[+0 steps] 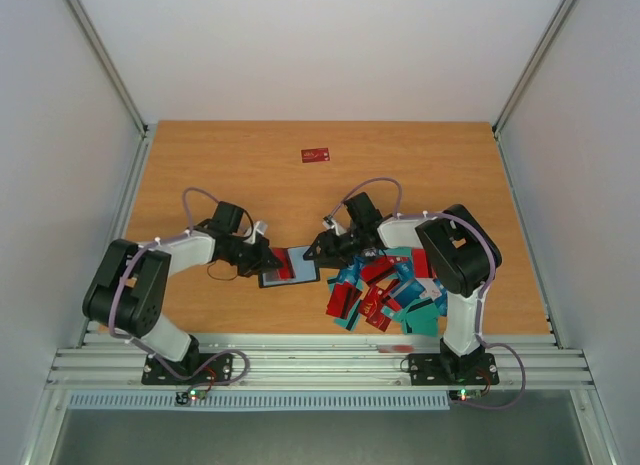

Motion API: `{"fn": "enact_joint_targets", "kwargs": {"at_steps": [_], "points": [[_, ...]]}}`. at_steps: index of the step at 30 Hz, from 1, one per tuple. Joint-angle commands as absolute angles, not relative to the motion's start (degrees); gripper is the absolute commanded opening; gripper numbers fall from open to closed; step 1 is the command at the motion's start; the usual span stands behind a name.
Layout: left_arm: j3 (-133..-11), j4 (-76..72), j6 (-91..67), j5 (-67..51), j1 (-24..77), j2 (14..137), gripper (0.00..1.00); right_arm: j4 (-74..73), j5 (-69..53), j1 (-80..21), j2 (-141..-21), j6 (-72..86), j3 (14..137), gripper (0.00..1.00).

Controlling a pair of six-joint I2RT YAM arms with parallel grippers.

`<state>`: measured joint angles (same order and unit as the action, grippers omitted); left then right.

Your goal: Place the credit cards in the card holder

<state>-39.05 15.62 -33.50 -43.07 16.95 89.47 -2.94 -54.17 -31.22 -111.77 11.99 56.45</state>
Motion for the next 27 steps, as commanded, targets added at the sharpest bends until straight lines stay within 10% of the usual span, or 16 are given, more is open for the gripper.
{"fn": "enact_joint_targets", "kwargs": {"at_steps": [1,27], "points": [[-40.92,17.77,-35.56,-44.21,16.7,91.37,0.0,-1.65,-54.47,-31.63,-112.86,12.39,55.72,0.56],[-46.56,25.63,-29.57,-49.74,16.7,98.29,0.0,-0.8,-55.04,-31.64,-113.75,12.91,56.25,0.56]]}}
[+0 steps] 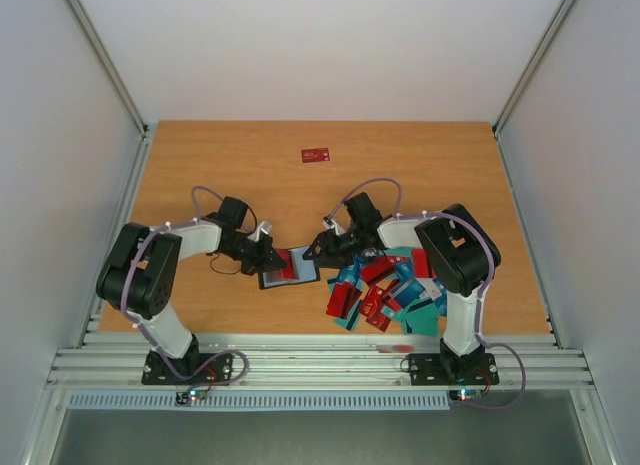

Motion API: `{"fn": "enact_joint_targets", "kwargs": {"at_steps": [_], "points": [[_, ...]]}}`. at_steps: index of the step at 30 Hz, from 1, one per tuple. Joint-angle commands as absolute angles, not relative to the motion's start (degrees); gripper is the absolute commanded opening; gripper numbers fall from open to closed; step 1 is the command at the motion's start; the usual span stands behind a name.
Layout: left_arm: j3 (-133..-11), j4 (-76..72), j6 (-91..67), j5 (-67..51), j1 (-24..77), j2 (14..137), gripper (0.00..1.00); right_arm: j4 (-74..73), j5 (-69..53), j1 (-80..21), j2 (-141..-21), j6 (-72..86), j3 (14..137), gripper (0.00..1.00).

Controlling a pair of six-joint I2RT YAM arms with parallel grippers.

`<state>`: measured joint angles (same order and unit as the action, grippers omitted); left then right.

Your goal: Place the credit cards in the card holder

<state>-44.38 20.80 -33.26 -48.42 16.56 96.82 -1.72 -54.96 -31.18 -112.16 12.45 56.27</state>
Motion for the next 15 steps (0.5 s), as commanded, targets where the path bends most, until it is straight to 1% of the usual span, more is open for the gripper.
{"fn": "enact_joint_targets", "kwargs": {"at_steps": [1,10,15], "points": [[-46.8,25.81,-29.28,-49.82,16.77,98.39,0.0,-0.77,-55.1,-31.62,-113.78,12.92,56.33,0.56],[-47.85,23.74,-27.94,-54.06,16.77,101.07,0.0,-0.54,-55.37,-31.59,-114.04,13.25,56.43,0.56],[-49.04,23.62,-26.87,-54.38,16.7,103.31,0.0,-0.19,-55.63,-31.64,-114.34,13.53,56.45,0.56]]}}
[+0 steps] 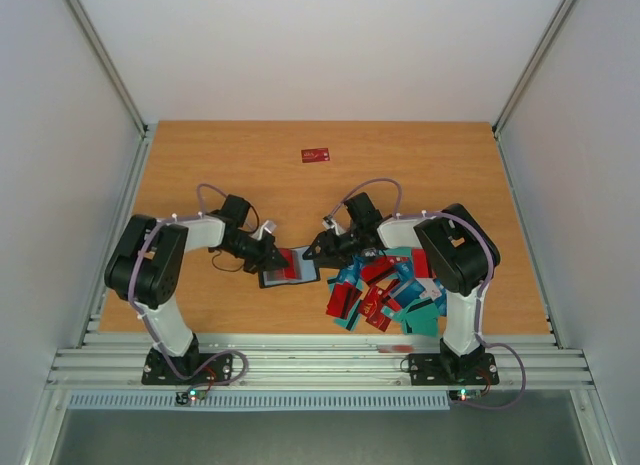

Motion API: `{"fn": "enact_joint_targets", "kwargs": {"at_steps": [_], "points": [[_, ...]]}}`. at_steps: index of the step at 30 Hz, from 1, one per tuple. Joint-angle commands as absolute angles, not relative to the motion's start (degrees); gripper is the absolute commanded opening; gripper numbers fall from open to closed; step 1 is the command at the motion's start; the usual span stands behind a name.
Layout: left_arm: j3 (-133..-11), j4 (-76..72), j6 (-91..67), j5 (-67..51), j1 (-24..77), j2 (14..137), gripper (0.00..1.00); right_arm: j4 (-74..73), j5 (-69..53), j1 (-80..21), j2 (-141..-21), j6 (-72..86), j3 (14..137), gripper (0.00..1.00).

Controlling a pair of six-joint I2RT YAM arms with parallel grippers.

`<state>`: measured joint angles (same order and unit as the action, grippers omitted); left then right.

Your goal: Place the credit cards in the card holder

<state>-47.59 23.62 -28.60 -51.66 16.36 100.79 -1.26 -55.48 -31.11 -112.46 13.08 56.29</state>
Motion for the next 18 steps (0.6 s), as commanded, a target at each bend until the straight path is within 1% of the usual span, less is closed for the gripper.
{"fn": "enact_joint_targets", "kwargs": {"at_steps": [1,6,11,12,14,16,18], "points": [[-49.43,24.27,-26.2,-54.25,16.78,103.78,0.0,-0.18,-55.71,-31.62,-114.34,13.53,56.43,0.56],[-50.97,27.52,-21.27,-53.17,16.72,105.43,0.01,-0.18,-55.73,-31.63,-114.34,13.62,56.47,0.56],[-50.28,23.84,-22.03,-54.67,16.72,107.31,0.05,-0.35,-55.98,-31.64,-114.77,13.56,57.22,0.56],[-50.34,23.47,-22.5,-54.62,16.77,107.33,0.07,-0.49,-56.03,-31.64,-114.85,13.54,57.43,0.56],[-50.8,24.43,-22.98,-53.23,16.71,106.81,0.14,-0.76,-56.07,-31.64,-114.81,13.49,57.85,0.56],[-51.52,26.95,-22.91,-50.78,16.74,105.39,0.22,-0.95,-56.14,-31.62,-114.71,13.45,58.15,0.56],[-52.48,30.16,-22.33,-48.29,16.7,104.1,0.28,-1.25,-56.25,-31.64,-114.64,13.31,58.42,0.56]]}}
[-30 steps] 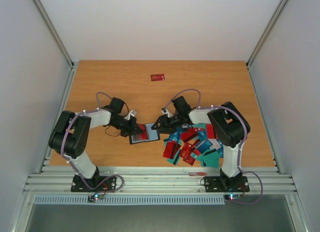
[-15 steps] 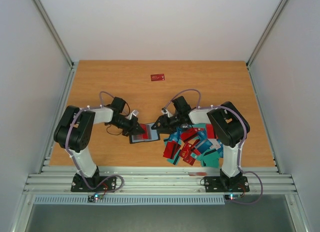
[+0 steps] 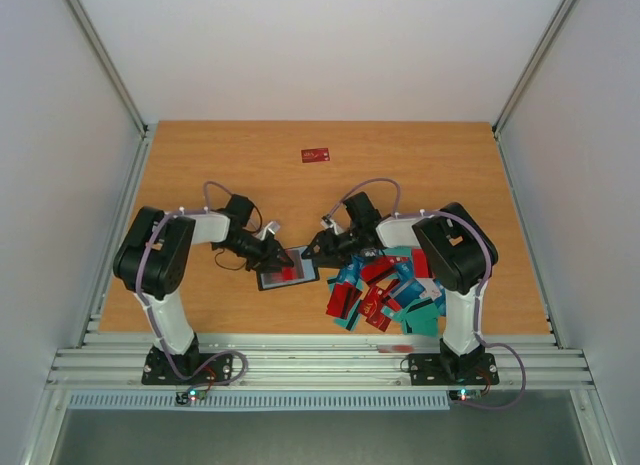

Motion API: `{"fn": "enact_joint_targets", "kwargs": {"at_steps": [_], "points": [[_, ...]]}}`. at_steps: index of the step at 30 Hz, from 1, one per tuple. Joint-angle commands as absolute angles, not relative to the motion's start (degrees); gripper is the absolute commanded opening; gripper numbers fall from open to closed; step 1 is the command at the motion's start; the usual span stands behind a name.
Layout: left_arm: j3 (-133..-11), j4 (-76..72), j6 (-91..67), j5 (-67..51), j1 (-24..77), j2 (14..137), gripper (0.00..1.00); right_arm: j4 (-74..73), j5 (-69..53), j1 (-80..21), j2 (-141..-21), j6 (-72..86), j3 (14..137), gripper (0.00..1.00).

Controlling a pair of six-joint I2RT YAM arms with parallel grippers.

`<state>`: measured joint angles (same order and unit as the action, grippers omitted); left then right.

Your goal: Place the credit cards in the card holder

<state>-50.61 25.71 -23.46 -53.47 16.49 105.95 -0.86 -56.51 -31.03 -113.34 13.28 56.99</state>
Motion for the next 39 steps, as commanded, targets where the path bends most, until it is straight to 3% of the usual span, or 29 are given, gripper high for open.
{"fn": "enact_joint_targets", "kwargs": {"at_steps": [1,7,12,17,24,26,28,39], "points": [[-52.88,31.77,-21.76,-47.52,16.7,103.68,0.3,-1.52,-56.3,-31.64,-114.55,13.16,58.59,0.56],[-54.96,36.81,-21.02,-44.69,16.7,102.11,0.45,-1.71,-56.43,-31.64,-114.26,13.03,59.02,0.56],[-56.77,41.25,-21.77,-39.67,16.78,102.11,0.5,-1.33,-56.8,-31.63,-114.07,12.96,59.28,0.56],[-58.44,43.96,-23.97,-35.94,17.15,100.86,0.77,-0.8,-57.45,-31.64,-114.27,13.01,59.55,0.56],[-60.57,47.49,-25.22,-31.46,18.2,100.22,0.8,2.88,-58.95,-31.64,-114.11,14.69,59.13,0.56],[-60.64,47.76,-25.31,-30.71,18.94,100.06,0.92,4.76,-59.74,-31.61,-113.71,15.69,58.75,0.56],[-60.56,47.73,-25.31,-30.07,19.55,100.13,0.96,6.85,-60.72,-31.64,-113.57,16.92,58.27,0.56],[-62.23,47.34,-25.34,-24.98,23.41,102.74,0.98,19.53,-64.21,-31.7,-116.79,25.74,57.5,0.56]]}}
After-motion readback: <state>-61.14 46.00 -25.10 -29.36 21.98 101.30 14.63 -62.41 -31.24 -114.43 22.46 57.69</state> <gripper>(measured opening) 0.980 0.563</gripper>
